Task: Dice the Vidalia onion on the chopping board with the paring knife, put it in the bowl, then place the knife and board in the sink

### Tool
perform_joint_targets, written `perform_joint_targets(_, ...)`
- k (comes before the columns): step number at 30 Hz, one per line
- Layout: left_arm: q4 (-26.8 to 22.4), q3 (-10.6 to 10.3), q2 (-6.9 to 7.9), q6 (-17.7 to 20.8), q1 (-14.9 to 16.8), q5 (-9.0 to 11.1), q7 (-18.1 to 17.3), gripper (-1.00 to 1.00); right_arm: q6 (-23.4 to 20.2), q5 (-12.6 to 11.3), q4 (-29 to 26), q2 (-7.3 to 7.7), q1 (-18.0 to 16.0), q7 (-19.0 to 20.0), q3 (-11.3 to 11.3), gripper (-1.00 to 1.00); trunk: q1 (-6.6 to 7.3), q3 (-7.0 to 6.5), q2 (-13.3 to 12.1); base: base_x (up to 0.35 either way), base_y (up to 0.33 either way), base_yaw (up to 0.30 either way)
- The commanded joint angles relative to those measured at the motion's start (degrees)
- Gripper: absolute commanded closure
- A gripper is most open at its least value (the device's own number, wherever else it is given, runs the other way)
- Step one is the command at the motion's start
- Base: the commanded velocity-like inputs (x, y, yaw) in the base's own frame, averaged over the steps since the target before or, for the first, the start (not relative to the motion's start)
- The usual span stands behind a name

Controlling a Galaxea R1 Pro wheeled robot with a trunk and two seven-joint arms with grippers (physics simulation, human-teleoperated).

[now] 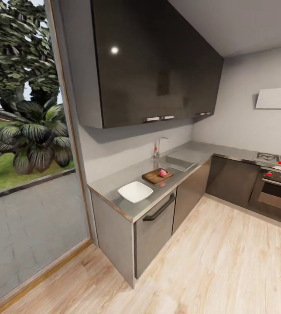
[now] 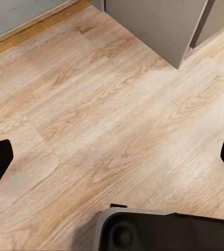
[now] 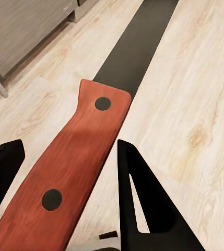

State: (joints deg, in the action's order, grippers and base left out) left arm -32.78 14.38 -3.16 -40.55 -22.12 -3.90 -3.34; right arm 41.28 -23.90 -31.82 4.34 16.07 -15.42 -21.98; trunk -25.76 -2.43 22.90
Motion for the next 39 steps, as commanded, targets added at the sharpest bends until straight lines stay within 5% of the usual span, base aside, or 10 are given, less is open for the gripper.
perform_joint_targets(1,-0.1,0.5,-0.10,0.0,0.0,-0.4,-0.4,-1.00,0.1,-0.2,0.0,0.11,0.0,-0.5,-0.5,1.00,-0.02,-0.01,0.0,0.000,-0.235,0.000)
perform_joint_targets(12,0.0,0.5,-0.10,0.0,0.0,-0.3,-0.3,-1.00,2.4,-0.2,-0.2,0.14,0.0,-0.4,-0.5,1.00,-0.02,-0.01,0.0,0.000,-0.309,0.027)
perform_joint_targets(39,0.0,0.5,-0.18,0.0,0.0,-0.3,-0.3,-1.00,2.3,2.2,0.5,0.14,0.0,-0.5,-0.5,1.00,-0.02,-0.01,0.0,0.000,-0.322,0.223)
